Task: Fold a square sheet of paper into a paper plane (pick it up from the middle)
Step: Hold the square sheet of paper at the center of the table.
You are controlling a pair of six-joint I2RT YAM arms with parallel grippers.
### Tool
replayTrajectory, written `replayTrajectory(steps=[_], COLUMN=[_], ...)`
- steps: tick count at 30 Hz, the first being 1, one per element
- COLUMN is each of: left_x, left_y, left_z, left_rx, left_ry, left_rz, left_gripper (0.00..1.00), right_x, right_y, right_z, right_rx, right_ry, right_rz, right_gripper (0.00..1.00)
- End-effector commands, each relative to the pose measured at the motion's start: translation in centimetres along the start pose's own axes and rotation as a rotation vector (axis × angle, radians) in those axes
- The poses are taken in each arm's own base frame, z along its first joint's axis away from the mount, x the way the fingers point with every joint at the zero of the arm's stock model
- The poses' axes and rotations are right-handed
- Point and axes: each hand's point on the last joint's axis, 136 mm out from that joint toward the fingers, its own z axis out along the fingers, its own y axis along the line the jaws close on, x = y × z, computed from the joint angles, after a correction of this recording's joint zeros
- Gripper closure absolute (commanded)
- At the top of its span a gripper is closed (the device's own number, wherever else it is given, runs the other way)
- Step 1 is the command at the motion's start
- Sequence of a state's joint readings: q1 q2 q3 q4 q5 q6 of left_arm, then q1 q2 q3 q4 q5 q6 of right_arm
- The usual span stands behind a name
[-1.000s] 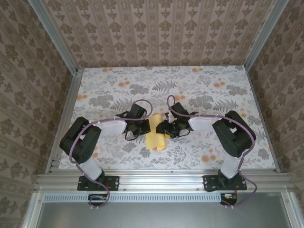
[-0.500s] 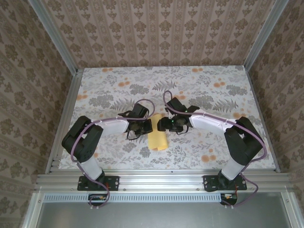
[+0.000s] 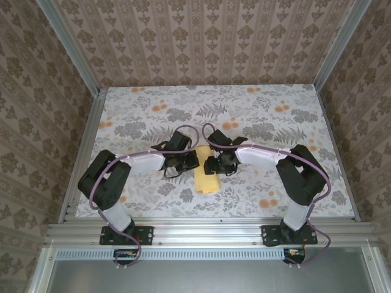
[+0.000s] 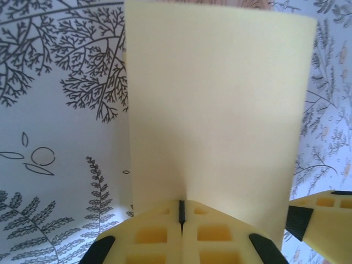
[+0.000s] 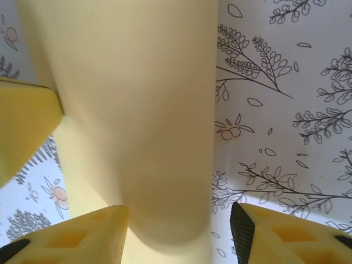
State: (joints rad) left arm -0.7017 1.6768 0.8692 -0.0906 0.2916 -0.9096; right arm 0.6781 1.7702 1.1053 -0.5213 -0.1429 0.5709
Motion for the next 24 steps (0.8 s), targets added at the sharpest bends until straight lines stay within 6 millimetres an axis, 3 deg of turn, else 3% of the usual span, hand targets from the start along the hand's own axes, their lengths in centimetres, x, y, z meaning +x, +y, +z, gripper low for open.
replayTrajectory(steps=[1, 12, 17, 24], left_x=[0.1, -0.3, -0.3, -0.4], left_y=[-1.0, 2.0, 3.2, 3.4], left_z=[-1.4, -4.5, -5.6, -6.3], left_rx=[0.03, -0.096, -0.119, -0.097], left_ry=[-0.021, -0.113, -0.144, -0.164], left_rz=[-0.002, -0.016, -0.05, -0.071], left_gripper=[0.91, 0.65, 0.6, 0.56], right_x=[0.4, 0.9, 0.9, 1.5], right_y=[-1.3, -2.2, -3.2, -4.1], right_z=[0.1, 0.4, 0.7, 1.6], right_rx=[0.064, 0.066, 0.094, 0.121], right_ry=[0.027, 0.07, 0.073, 0.095], right_rz=[-0.044, -0.094, -0.046, 0.013], right_gripper=[0.5, 0.57, 0.57, 0.56])
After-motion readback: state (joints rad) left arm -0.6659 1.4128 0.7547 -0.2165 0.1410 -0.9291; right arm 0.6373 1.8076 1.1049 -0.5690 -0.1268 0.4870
